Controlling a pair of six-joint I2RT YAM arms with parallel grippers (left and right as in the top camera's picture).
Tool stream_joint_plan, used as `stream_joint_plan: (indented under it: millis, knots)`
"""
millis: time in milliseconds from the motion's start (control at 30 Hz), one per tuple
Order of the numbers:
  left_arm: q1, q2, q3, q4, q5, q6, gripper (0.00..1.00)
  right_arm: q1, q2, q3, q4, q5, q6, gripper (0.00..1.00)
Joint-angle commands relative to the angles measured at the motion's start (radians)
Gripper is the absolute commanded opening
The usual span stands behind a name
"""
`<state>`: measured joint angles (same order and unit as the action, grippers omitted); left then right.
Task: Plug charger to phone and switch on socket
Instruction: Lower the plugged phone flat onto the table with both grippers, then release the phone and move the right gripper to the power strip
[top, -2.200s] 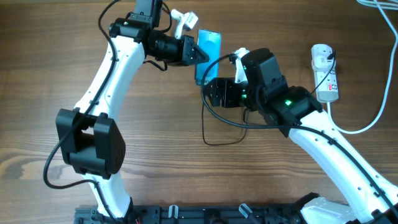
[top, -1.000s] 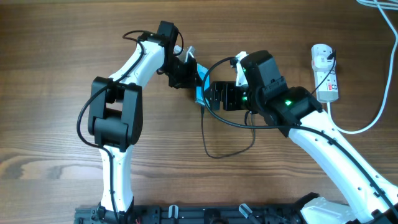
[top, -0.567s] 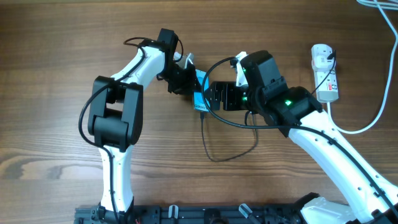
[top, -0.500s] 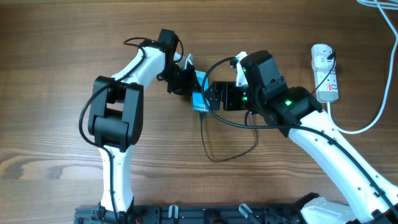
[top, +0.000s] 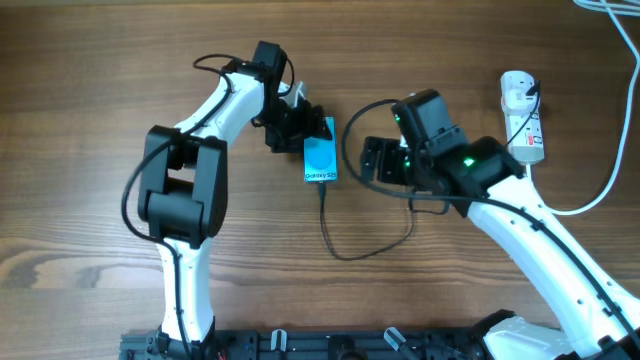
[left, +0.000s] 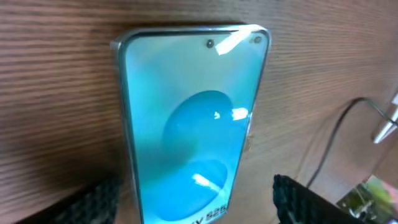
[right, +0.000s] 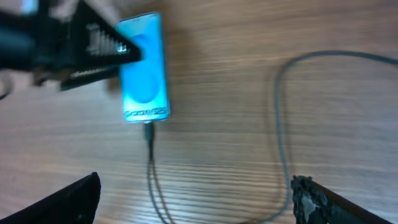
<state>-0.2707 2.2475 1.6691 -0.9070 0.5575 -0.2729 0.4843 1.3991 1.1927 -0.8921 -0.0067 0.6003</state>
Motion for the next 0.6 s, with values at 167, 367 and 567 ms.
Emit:
stream_joint_plan:
  millis: [167,367,567]
  knots:
    - [0.068,-0.064,-0.020,-0.054,-0.293,-0.031,1.00,-0.045,0.000,0.021,-0.010,0.063,-0.031,1.00]
    - [0.071,-0.261,-0.020,-0.052,-0.504,-0.060,1.00,-0.291,0.000,0.046,-0.022,-0.170,-0.161,1.00]
    - [0.071,-0.400,-0.020,0.002,-0.555,-0.083,1.00,-0.718,0.005,0.056,0.008,-0.151,-0.257,1.00]
